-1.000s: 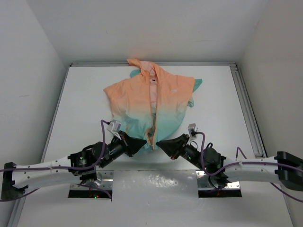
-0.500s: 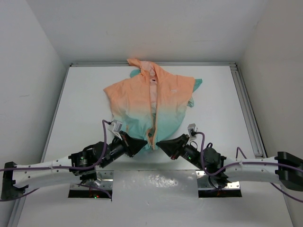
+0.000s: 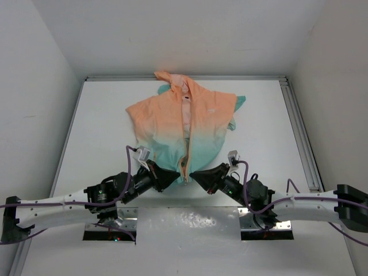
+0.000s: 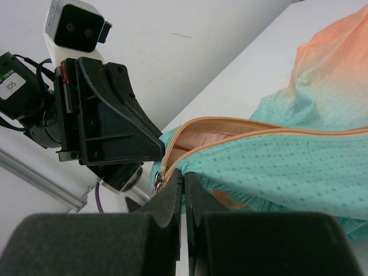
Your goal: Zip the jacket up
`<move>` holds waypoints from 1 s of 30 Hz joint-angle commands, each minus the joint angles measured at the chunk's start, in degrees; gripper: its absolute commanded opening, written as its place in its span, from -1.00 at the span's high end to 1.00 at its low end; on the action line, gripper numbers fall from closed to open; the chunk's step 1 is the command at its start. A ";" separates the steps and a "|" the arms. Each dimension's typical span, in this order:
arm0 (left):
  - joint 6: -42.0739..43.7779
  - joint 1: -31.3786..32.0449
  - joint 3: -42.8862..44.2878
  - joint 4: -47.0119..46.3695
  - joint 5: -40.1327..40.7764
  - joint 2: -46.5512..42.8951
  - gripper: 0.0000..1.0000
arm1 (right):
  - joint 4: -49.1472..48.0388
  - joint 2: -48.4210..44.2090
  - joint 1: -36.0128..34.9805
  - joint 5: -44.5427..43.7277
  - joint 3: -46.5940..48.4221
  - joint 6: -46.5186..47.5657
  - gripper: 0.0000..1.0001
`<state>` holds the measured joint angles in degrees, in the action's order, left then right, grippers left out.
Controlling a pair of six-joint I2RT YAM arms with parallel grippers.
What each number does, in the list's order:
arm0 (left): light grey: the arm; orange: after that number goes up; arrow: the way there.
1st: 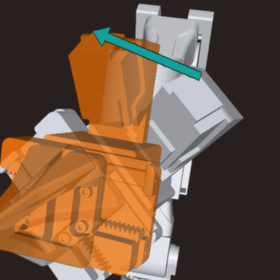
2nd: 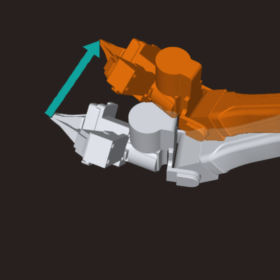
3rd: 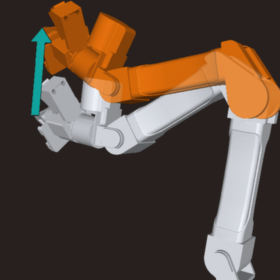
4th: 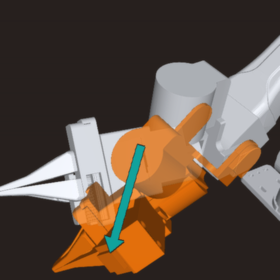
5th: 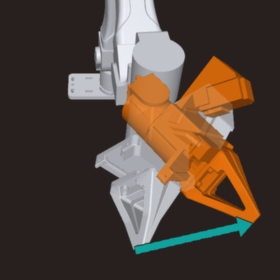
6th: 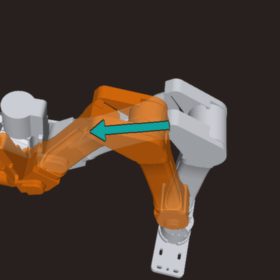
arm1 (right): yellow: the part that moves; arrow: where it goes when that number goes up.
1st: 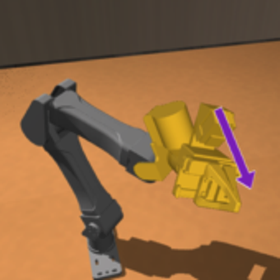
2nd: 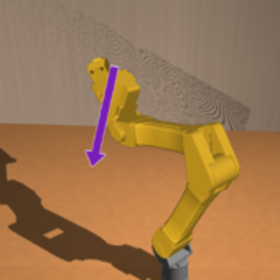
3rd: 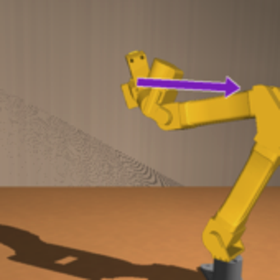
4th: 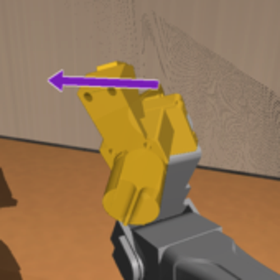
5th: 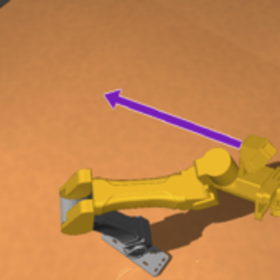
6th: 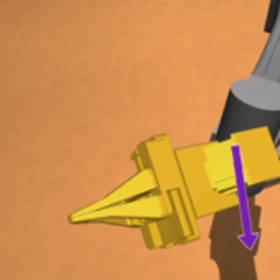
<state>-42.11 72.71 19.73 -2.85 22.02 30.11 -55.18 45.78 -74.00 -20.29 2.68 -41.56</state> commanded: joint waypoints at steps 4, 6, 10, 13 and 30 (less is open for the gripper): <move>-0.25 0.42 1.81 -2.87 -2.68 0.56 1.00 | -1.96 -0.34 -0.18 0.52 -5.85 2.18 1.00; -0.43 0.42 1.81 -2.77 -2.77 1.00 1.00 | -0.90 -0.25 -0.27 0.26 -5.32 2.62 1.00; -0.70 0.42 1.81 -2.07 -2.60 1.18 1.00 | 0.33 0.10 -0.18 -0.09 -4.09 2.98 1.00; -1.13 0.42 2.16 -0.49 -1.63 1.27 1.00 | 4.19 -0.07 -0.18 -0.80 -2.94 2.63 1.00; -2.37 0.42 1.37 1.01 3.19 2.59 1.00 | 6.41 -1.30 -0.18 -0.10 -1.88 -0.54 1.00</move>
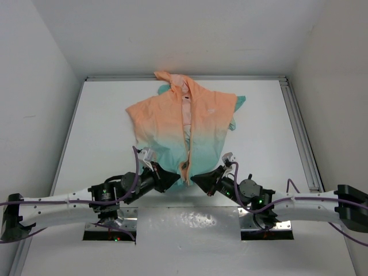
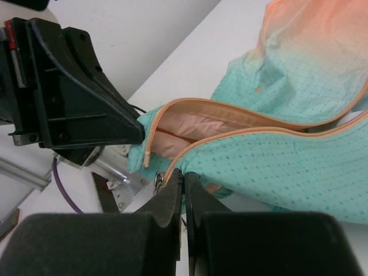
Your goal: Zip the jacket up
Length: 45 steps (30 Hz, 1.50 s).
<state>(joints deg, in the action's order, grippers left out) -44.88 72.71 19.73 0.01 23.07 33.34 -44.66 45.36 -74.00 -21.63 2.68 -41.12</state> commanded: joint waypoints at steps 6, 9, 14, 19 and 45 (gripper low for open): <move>0.59 0.42 1.37 -3.26 2.77 0.93 1.00 | -5.52 -2.03 -0.18 2.20 -4.26 -1.50 1.00; 0.50 0.42 1.37 -3.35 2.86 1.11 1.00 | -5.70 -2.21 -0.18 2.38 -4.26 -1.24 1.00; 0.32 0.42 0.84 -4.14 1.98 0.41 1.00 | -5.61 -1.95 -0.18 2.38 -4.00 -1.15 1.00; 0.15 0.42 0.58 -4.49 1.10 -0.38 1.00 | -4.91 -2.21 -0.18 1.59 -4.26 -1.06 1.00; -1.35 0.42 -0.83 -3.97 0.57 -1.61 1.00 | -4.29 -3.17 -0.18 1.41 -3.73 -0.27 1.00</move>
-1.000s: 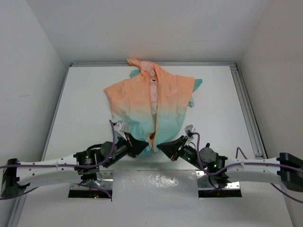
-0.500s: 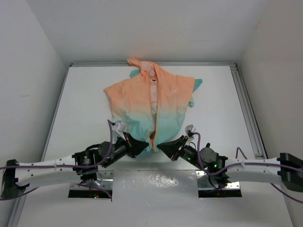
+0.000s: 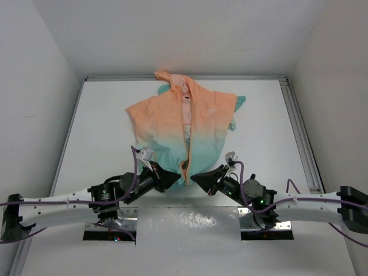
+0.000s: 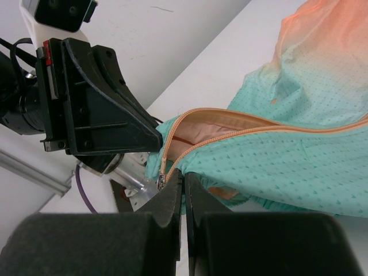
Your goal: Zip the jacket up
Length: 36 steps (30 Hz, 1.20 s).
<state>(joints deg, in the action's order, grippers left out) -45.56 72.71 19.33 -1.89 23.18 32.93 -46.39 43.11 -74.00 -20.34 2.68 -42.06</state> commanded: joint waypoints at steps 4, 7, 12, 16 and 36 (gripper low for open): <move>-0.41 0.42 -0.26 -2.33 0.46 -1.46 1.00 | -2.65 -0.66 -0.18 0.12 -3.73 0.41 1.00; -0.67 0.42 -0.44 -2.15 0.55 -1.46 1.00 | -2.83 -0.66 -0.18 0.30 -3.82 0.49 1.00; -0.67 0.42 -0.52 -2.33 0.38 -1.29 1.00 | -2.92 -0.66 -0.18 0.47 -3.65 0.49 1.00; -0.76 0.42 -0.61 -2.68 0.11 -0.94 1.00 | -2.92 -0.66 -0.18 0.65 -3.64 0.49 1.00; -1.02 0.42 -1.05 -3.47 -1.47 -0.41 1.00 | -3.62 0.04 -0.18 0.47 -3.38 0.84 1.00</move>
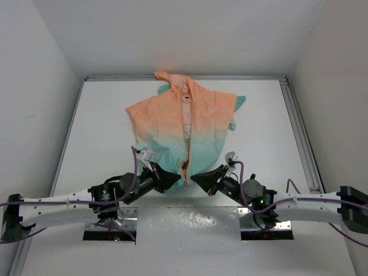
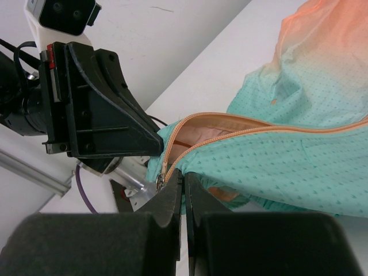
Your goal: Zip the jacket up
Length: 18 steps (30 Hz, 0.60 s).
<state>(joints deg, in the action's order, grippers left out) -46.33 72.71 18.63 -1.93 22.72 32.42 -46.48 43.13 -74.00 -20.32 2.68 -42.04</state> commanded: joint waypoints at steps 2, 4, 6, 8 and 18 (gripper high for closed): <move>-0.34 0.42 -0.35 -3.51 -1.19 0.18 1.00 | -3.79 0.11 -0.18 0.45 -3.29 0.91 1.00; -0.52 0.51 -0.53 -3.78 -1.36 0.09 1.00 | -3.88 0.46 -0.18 0.02 -3.21 1.08 1.00; -0.61 0.42 -0.62 -3.87 -1.80 0.18 1.00 | -3.88 0.81 -0.18 -0.07 -2.94 1.52 1.00; -0.78 0.42 -0.79 -4.30 -2.24 0.27 1.00 | -4.23 1.60 -0.18 -0.16 -2.94 1.79 1.00; -2.45 0.42 -0.27 -4.05 -3.83 0.71 1.00 | -7.84 3.71 -0.18 -0.08 -2.85 3.02 1.00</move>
<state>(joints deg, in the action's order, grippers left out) -47.46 72.71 17.78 -3.64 20.21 33.06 -48.66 46.96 -74.00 -20.36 2.66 -40.18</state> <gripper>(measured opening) 0.006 0.002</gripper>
